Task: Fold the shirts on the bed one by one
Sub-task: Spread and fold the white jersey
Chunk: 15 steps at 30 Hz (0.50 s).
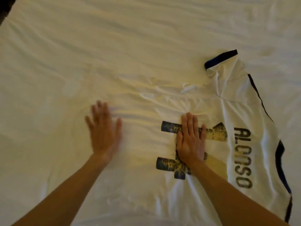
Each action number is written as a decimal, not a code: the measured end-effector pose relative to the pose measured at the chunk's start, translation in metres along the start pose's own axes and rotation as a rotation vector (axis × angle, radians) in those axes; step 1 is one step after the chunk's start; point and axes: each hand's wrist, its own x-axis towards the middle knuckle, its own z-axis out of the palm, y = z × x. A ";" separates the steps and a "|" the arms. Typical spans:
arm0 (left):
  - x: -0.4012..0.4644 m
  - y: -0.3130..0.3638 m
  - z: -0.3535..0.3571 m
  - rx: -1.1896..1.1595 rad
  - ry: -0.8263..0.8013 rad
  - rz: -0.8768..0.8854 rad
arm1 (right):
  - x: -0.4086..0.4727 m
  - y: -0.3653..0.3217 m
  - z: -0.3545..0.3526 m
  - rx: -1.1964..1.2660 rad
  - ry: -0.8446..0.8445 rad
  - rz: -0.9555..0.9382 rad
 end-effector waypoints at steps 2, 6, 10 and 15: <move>-0.004 0.062 0.017 -0.086 -0.106 0.390 | 0.003 0.004 0.004 0.009 0.007 -0.011; 0.014 0.118 0.049 0.018 -0.209 0.741 | 0.004 0.008 0.012 0.007 0.040 -0.025; 0.096 0.029 0.033 0.261 -0.077 0.334 | 0.007 0.011 0.018 0.028 0.058 -0.044; 0.137 0.042 0.011 0.220 -0.004 0.058 | 0.010 0.011 0.020 0.015 0.063 -0.034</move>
